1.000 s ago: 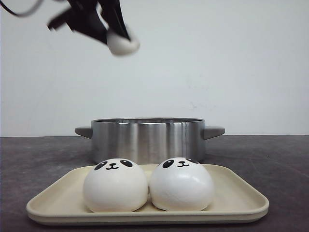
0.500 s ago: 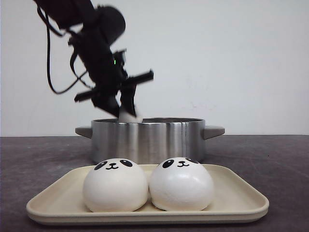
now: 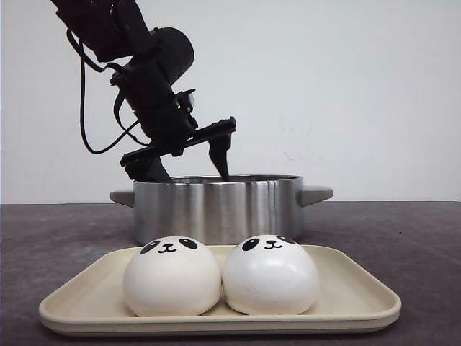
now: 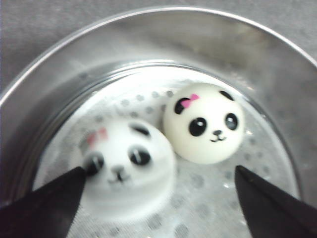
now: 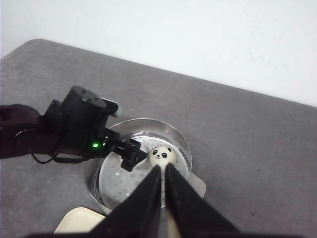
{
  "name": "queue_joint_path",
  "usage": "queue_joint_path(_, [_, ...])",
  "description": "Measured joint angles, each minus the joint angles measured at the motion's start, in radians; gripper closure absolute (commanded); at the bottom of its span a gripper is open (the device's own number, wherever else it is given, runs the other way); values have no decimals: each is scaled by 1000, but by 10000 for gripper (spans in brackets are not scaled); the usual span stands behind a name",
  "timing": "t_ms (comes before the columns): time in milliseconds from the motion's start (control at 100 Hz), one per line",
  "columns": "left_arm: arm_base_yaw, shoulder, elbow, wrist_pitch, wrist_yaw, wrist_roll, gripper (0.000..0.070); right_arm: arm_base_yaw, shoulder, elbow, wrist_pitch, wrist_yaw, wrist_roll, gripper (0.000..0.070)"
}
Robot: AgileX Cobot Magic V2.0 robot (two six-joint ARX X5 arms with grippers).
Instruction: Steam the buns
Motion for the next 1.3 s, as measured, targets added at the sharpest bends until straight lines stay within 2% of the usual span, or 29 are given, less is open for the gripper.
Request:
queue_joint_path(260, [3, 9, 215, -256, 31, 4, 57, 0, -3, -27, -51, 0, 0, 695])
queue_joint_path(500, [2, -167, 241, -330, 31, 25, 63, 0, -3, -192, -84, -7, 31, 695])
queue_joint_path(630, [-7, -336, 241, -364, 31, 46, 63, 0, -3, -359, -40, -66, 98, 695])
queue_joint_path(750, [-30, -460, 248, -385, 31, 74, 63, 6, -2, -542, 63, -166, 179, 691])
queue_joint_path(780, [-36, -485, 248, -394, 31, 82, 63, 9, -1, -586, 92, -198, 204, 662])
queue_joint_path(800, [-40, -502, 248, -402, 31, 85, 63, 13, 0, -614, 111, -219, 221, 619])
queue_joint_path(910, [-59, -587, 248, -452, 31, 117, 63, 46, 15, -728, 209, -309, 309, 218])
queue_joint_path(950, [-64, -620, 248, -465, 31, 129, 63, 61, 25, -749, 230, -325, 335, 142])
queue_joint_path(1070, [-75, -715, 248, -491, 31, 141, 63, 106, 64, -758, 259, -341, 384, 140])
queue_joint_path(1300, [-76, -820, 248, -500, -11, 149, 63, 150, 207, -758, 261, -336, 402, 150])
